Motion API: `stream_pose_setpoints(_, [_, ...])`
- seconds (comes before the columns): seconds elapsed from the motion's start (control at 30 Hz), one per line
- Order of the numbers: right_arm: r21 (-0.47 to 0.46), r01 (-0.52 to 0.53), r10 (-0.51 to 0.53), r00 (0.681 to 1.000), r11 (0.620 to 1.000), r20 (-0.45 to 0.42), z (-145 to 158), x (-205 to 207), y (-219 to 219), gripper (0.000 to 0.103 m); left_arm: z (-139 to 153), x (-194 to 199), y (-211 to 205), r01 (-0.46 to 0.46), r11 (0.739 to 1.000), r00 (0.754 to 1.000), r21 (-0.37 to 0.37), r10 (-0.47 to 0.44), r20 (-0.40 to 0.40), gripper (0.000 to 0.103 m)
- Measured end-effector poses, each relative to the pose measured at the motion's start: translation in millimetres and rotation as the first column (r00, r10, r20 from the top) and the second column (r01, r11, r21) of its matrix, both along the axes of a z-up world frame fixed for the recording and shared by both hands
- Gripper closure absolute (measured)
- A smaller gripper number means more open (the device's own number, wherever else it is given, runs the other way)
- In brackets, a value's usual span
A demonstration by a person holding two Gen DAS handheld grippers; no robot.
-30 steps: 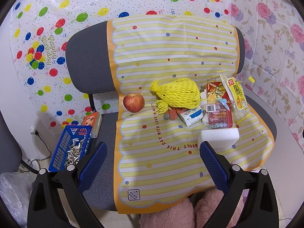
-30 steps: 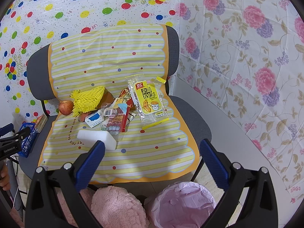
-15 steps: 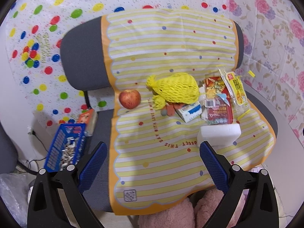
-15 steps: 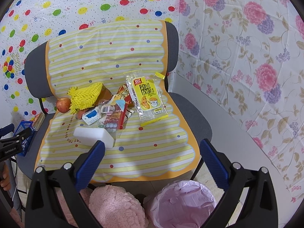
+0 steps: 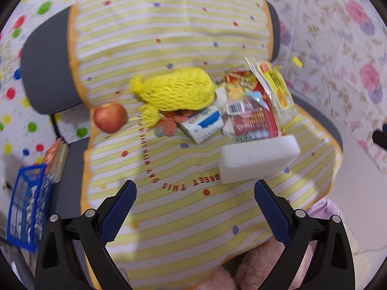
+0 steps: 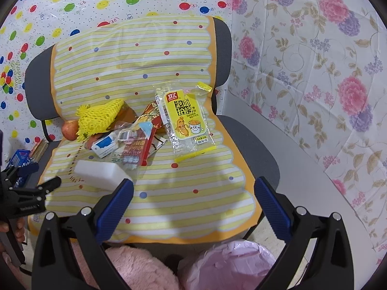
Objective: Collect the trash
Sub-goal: 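Grasp the white foam block with the left gripper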
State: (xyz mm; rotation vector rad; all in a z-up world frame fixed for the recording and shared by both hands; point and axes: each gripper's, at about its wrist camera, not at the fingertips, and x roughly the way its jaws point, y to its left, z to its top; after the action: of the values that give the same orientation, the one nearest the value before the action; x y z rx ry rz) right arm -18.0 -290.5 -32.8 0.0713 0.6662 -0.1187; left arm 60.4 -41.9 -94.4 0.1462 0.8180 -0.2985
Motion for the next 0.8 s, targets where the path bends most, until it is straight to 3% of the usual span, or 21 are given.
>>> stream_pose_setpoints(0.27, [0.001, -0.027, 0.027, 0.999, 1.000, -0.047, -25.0, 29.7, -1.8, 0.006, -25.9, 27.0, -25.3, 0.138, 0.990, 0.990, 0.006, -0.138, 0.010, 0.008])
stream_pose_setpoints(0.5, [-0.010, -0.028, 0.027, 0.995, 1.000, -0.097, -38.3, 44.3, -1.0, 0.006, -28.5, 36.0, -54.4, 0.316, 0.948, 0.947, 0.021, -0.317, 0.060, 0.013])
stream_pose_setpoints(0.53, [-0.010, -0.028, 0.027, 0.995, 1.000, -0.100, -39.0, 44.9, -2.2, 0.006, -30.1, 37.0, -58.3, 0.331, 0.943, 0.941, 0.028, -0.332, 0.059, 0.017])
stream_pose_setpoints(0.57, [-0.010, -0.027, 0.026, 0.994, 1.000, -0.104, -40.1, 45.4, -2.8, 0.006, -31.8, 37.6, -61.3, 0.344, 0.939, 0.937, 0.032, -0.345, 0.053, 0.039])
stream_pose_setpoints(0.63, [-0.013, -0.025, 0.023, 0.994, 1.000, -0.111, -42.6, 45.7, -3.6, 0.006, -35.2, 39.3, -65.7, 0.345, 0.938, 0.937, 0.039, -0.346, 0.044, 0.041])
stream_pose_setpoints(0.8, [-0.016, -0.038, 0.036, 0.992, 0.999, -0.120, -45.8, 45.5, -3.2, 0.006, -25.6, 33.2, -55.9, 0.305, 0.952, 0.951, 0.012, -0.306, 0.047, 0.057])
